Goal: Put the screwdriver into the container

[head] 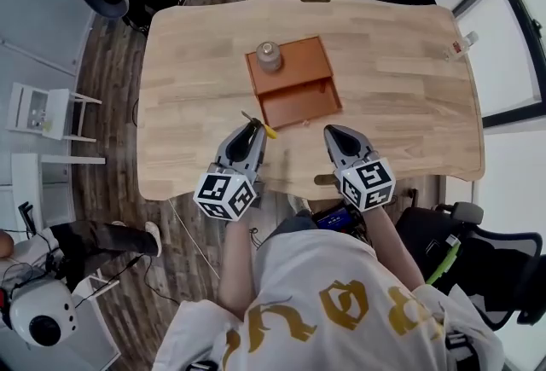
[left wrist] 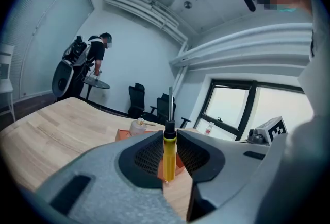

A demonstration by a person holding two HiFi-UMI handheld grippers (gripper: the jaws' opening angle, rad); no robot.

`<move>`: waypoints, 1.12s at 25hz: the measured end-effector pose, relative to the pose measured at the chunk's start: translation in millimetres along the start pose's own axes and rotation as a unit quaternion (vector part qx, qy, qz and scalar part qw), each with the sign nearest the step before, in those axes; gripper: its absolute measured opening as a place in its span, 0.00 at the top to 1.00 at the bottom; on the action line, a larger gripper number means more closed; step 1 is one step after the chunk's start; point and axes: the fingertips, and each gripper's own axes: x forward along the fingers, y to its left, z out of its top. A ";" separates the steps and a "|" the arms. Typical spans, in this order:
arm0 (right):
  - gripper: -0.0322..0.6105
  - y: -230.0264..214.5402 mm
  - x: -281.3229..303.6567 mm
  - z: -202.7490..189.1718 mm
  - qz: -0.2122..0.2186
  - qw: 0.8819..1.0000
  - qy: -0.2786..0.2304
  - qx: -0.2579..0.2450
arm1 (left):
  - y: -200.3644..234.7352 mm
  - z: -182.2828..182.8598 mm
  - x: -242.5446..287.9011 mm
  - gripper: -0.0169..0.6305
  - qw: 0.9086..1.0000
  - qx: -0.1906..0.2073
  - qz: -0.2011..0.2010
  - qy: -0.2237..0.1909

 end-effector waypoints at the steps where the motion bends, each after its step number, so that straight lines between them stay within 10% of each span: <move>1: 0.94 -3.6 1.7 1.6 -0.006 1.000 -0.001 0.003 | 2.3 2.4 4.2 0.85 1.000 0.000 -0.004 0.000; 28: 0.94 -44.1 31.1 9.5 -0.036 0.999 0.000 0.009 | 18.7 26.9 60.4 0.85 1.000 0.004 -0.026 -0.015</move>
